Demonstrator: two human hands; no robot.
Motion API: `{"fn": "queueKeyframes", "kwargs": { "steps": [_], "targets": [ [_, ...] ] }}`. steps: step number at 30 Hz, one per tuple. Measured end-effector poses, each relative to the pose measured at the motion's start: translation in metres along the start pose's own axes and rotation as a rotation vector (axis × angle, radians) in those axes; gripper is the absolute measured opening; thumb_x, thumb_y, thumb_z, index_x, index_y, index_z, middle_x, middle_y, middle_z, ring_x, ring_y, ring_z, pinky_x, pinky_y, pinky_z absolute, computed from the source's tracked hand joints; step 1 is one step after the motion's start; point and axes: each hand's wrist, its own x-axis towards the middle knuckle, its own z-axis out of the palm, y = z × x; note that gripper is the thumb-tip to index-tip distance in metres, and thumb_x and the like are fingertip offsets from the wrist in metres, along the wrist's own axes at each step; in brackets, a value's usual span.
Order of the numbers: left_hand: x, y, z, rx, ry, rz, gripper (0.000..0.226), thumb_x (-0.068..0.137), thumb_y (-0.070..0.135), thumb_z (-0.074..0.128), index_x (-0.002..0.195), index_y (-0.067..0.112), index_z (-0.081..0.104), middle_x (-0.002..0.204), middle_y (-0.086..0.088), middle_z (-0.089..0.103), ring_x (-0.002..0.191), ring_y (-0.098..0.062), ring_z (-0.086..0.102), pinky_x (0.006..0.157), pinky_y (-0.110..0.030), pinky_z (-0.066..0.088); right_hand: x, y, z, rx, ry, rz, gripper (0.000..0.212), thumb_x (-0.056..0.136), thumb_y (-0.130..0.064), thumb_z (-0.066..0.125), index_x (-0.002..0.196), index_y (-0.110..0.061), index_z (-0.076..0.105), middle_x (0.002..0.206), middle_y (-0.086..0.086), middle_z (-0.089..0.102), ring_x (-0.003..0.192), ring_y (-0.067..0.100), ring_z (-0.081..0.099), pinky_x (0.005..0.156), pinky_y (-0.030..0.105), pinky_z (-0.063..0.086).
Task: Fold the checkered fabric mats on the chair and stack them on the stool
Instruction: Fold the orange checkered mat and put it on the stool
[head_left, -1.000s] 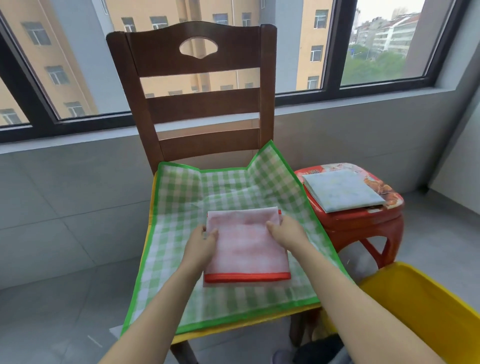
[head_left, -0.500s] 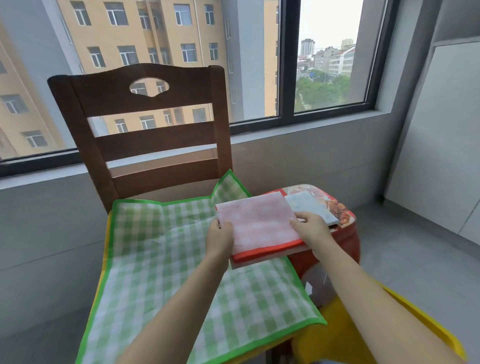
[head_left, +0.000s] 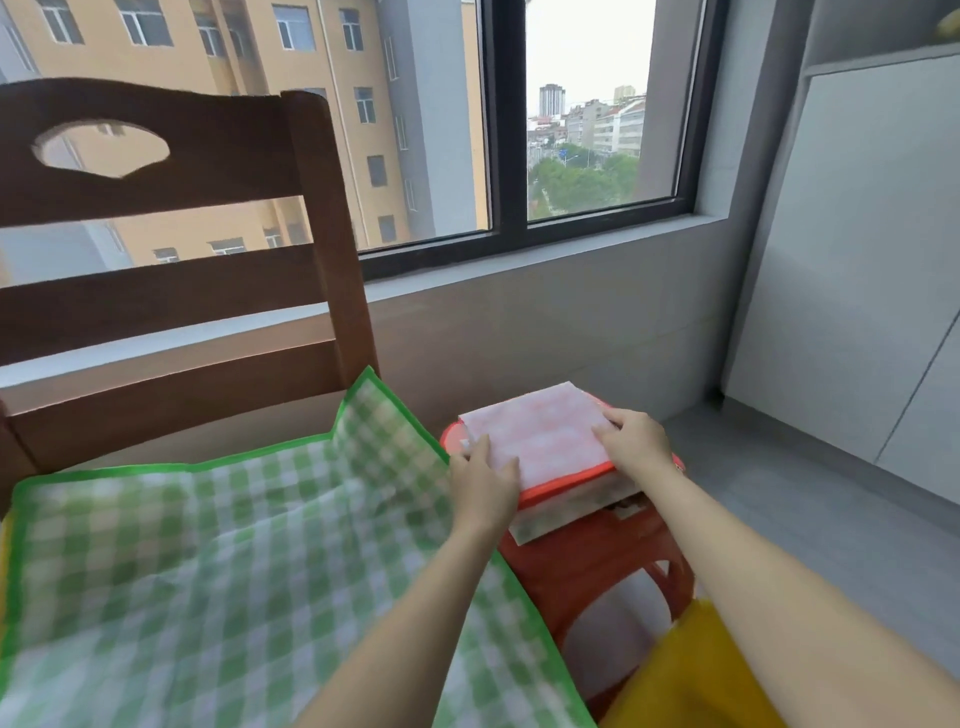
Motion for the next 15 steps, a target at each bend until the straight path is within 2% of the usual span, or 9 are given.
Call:
{"fn": "queueKeyframes", "kwargs": {
  "steps": [3,6,8,11,15],
  "targets": [
    [0.002,-0.013,0.015,0.089,0.005,0.008,0.055,0.095,0.026,0.048,0.144,0.009,0.032,0.142,-0.019,0.030,0.133,-0.030,0.028,0.108,-0.031,0.026,0.010,0.019,0.012,-0.119,-0.058,0.018,0.026,0.081,-0.030,0.050,0.099,-0.023,0.067,0.114,0.012,0.060,0.112,0.032,0.050,0.090,0.037,0.042],
    [-0.001,-0.021,0.024,0.073,0.076,0.035,0.054,0.093,0.019,0.050,0.142,0.006,0.035,0.135,-0.015,0.031,0.128,-0.027,0.031,0.103,-0.026,0.028,0.016,0.033,0.021,-0.258,-0.045,-0.001,0.031,0.088,-0.025,0.048,0.115,-0.017,0.061,0.132,0.010,0.050,0.123,0.032,0.041,0.097,0.040,0.040],
    [-0.003,-0.024,0.028,0.063,0.114,0.044,0.044,0.091,0.014,0.051,0.132,-0.001,0.043,0.133,-0.015,0.029,0.126,-0.028,0.033,0.100,-0.023,0.027,0.016,0.035,0.023,-0.276,-0.022,-0.019,0.033,0.090,-0.025,0.046,0.120,-0.018,0.058,0.134,0.012,0.047,0.124,0.034,0.038,0.099,0.041,0.038],
    [-0.002,-0.028,0.032,0.159,0.090,0.053,0.029,0.093,0.014,0.047,0.115,-0.004,0.051,0.144,-0.017,0.021,0.135,-0.030,0.024,0.107,-0.030,0.025,0.012,0.040,0.028,-0.381,-0.006,-0.076,0.040,0.093,-0.028,0.043,0.134,-0.025,0.047,0.139,0.013,0.043,0.129,0.035,0.031,0.104,0.042,0.030],
    [-0.002,-0.024,0.030,0.355,0.052,0.026,0.035,0.097,0.024,0.040,0.126,0.006,0.048,0.154,-0.010,0.015,0.141,-0.027,0.013,0.113,-0.041,0.014,0.009,0.045,0.032,-0.521,-0.037,-0.107,0.045,0.099,-0.033,0.030,0.143,-0.033,0.032,0.149,-0.003,0.034,0.136,0.031,0.019,0.110,0.042,0.017]
  ]
}}
